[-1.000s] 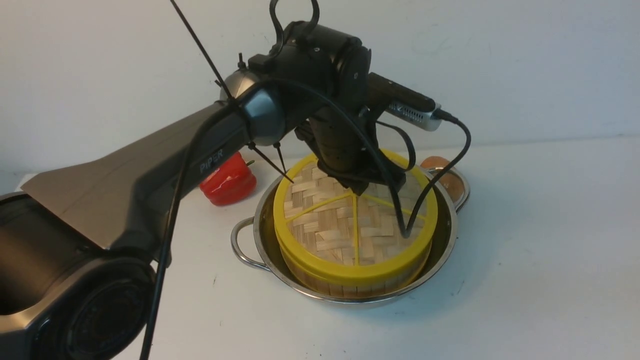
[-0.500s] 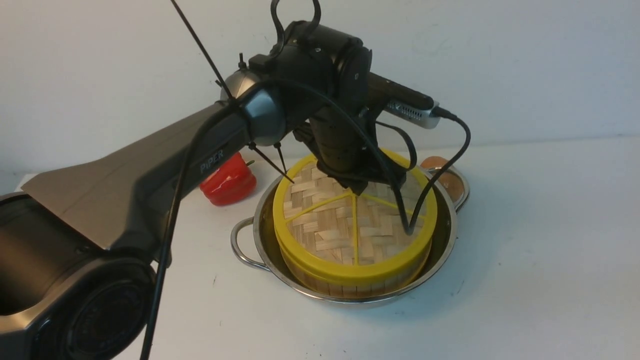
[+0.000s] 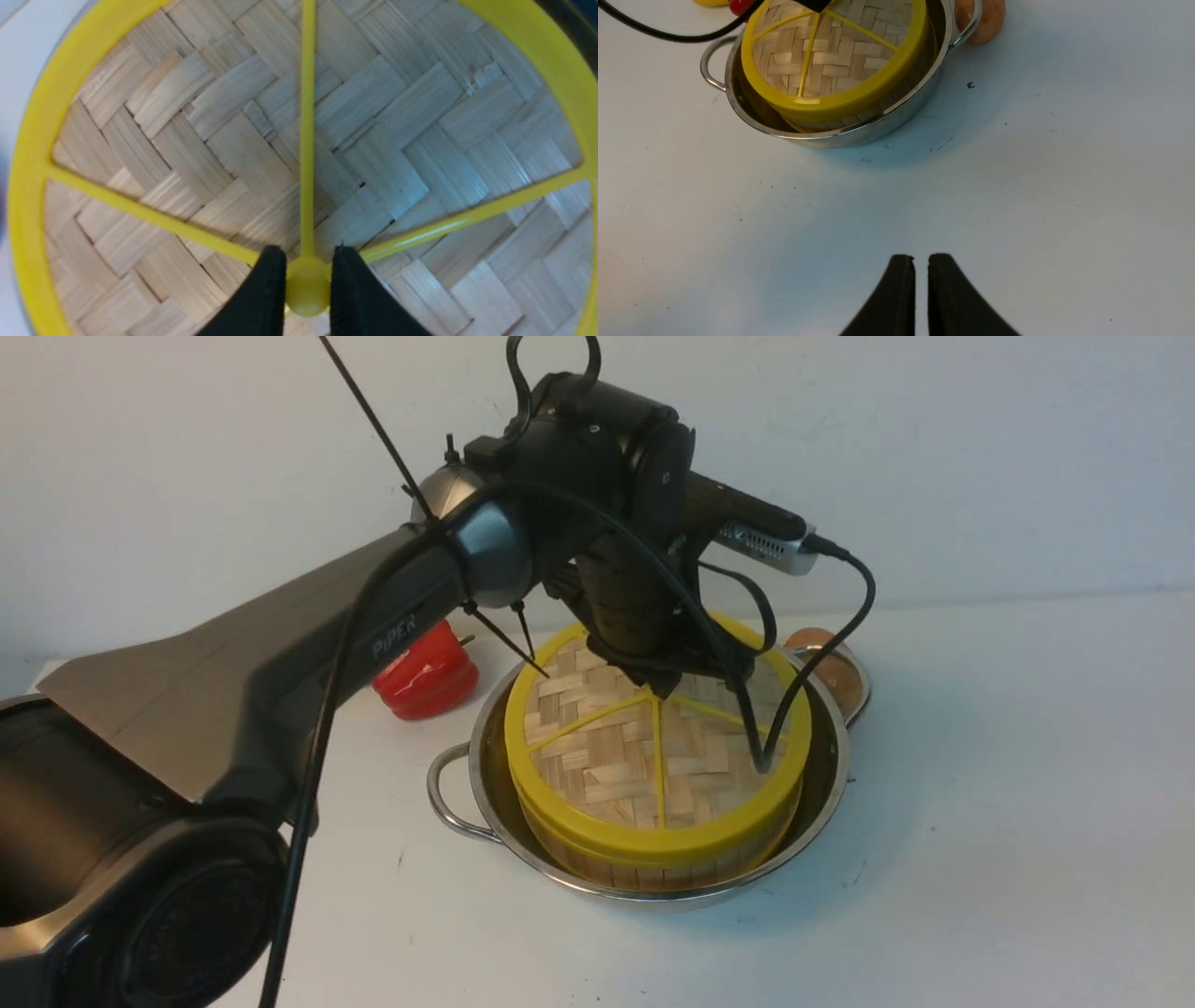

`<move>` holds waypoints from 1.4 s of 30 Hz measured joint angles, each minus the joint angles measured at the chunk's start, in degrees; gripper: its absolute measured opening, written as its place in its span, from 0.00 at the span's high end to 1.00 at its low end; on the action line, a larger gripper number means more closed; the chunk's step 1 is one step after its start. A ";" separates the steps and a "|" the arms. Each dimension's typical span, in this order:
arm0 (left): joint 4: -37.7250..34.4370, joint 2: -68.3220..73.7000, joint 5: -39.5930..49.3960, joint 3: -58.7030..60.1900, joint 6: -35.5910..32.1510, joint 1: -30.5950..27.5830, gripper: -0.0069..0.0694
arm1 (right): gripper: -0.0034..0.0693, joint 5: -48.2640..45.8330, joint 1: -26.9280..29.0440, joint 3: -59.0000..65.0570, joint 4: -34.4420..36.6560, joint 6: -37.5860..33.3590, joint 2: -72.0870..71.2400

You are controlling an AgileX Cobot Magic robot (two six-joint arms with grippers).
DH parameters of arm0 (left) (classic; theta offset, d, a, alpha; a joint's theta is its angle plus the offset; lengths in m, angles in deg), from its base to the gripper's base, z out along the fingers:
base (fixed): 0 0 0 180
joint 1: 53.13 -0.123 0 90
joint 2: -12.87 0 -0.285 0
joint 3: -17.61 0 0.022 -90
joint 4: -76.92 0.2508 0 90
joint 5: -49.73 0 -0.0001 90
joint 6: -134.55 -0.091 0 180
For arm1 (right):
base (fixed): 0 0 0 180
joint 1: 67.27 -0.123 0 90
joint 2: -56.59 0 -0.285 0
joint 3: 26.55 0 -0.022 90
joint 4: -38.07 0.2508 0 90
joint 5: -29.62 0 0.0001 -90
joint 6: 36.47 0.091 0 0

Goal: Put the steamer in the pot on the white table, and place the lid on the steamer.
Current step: 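Place the yellow bamboo steamer lid onto the steamer in the pot with the left gripper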

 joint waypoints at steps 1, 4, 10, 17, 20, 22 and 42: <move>0.48 -0.19 0.60 0.00 0.00 -0.06 0.76 | 0.87 -0.05 0.00 0.00 0.00 0.00 0.00; 1.32 -0.79 1.09 0.00 0.02 -0.24 0.76 | 0.87 -0.05 0.00 0.00 0.00 0.00 0.00; 0.26 -1.23 0.86 0.00 0.02 -0.29 0.76 | 0.86 -0.07 0.00 0.00 0.00 0.00 0.00; 0.05 -1.23 0.65 0.00 0.02 -0.29 0.76 | 0.86 -0.07 0.00 0.00 0.00 0.00 0.00; 0.03 -1.23 0.61 0.00 0.02 -0.29 0.76 | 0.86 -0.07 0.00 0.00 0.00 0.00 0.00; 0.03 -1.23 0.61 0.00 -0.03 -0.29 0.76 | 0.86 -0.07 0.00 0.00 0.00 0.00 0.00; -2.60 -1.23 0.49 0.00 -0.30 -0.29 0.76 | 0.85 -0.07 0.00 0.00 0.00 0.00 0.00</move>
